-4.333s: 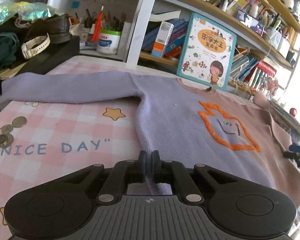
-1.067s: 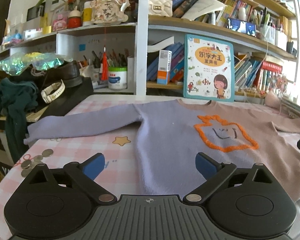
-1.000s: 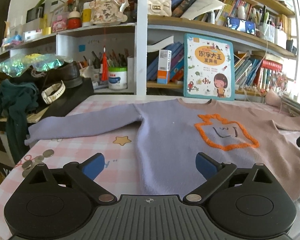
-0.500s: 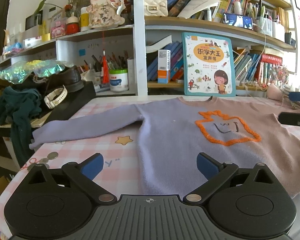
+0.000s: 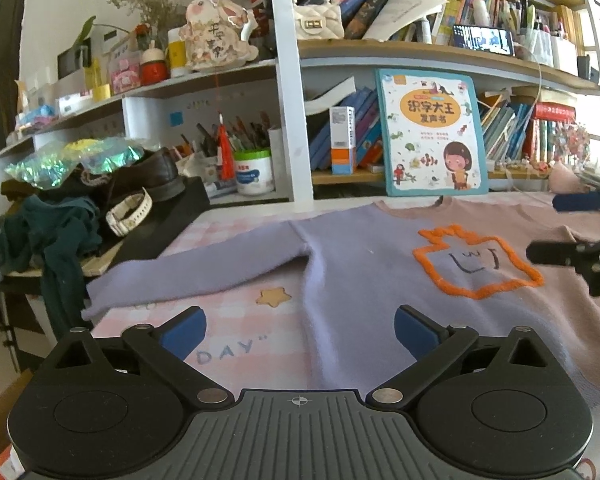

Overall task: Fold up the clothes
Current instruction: 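Open both grippers and move the left gripper toward the lavender sleeve, then grasp the lavender sleeve cuff with the left gripper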

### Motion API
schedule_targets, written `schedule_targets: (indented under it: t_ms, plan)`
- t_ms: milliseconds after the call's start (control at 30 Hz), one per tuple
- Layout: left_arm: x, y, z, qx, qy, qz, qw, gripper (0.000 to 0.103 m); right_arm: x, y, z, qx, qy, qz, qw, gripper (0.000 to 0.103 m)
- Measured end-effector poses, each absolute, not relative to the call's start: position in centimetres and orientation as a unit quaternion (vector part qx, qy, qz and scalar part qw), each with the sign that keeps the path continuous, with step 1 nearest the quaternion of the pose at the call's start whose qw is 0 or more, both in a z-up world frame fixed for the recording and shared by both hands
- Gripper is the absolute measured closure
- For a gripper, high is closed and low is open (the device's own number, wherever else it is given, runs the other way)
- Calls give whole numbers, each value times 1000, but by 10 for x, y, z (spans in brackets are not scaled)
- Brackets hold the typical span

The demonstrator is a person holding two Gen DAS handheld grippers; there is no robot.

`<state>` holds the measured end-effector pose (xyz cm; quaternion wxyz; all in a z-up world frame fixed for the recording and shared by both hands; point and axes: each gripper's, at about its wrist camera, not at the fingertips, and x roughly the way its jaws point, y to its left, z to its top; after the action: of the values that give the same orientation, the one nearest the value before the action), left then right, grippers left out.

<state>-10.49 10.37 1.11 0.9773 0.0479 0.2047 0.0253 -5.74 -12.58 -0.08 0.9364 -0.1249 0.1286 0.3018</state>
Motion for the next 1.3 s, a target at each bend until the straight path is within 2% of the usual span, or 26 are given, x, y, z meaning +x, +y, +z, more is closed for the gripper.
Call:
schedule_targets:
  t_ms: [1000, 1300]
  plan:
    - [-87, 122, 19, 52, 200, 38, 978, 0, -55, -106, -21, -176, 163, 320, 917, 2]
    - [-65, 160, 18, 38, 222, 69, 972, 0, -56, -108, -21, -174, 161, 318, 918, 2]
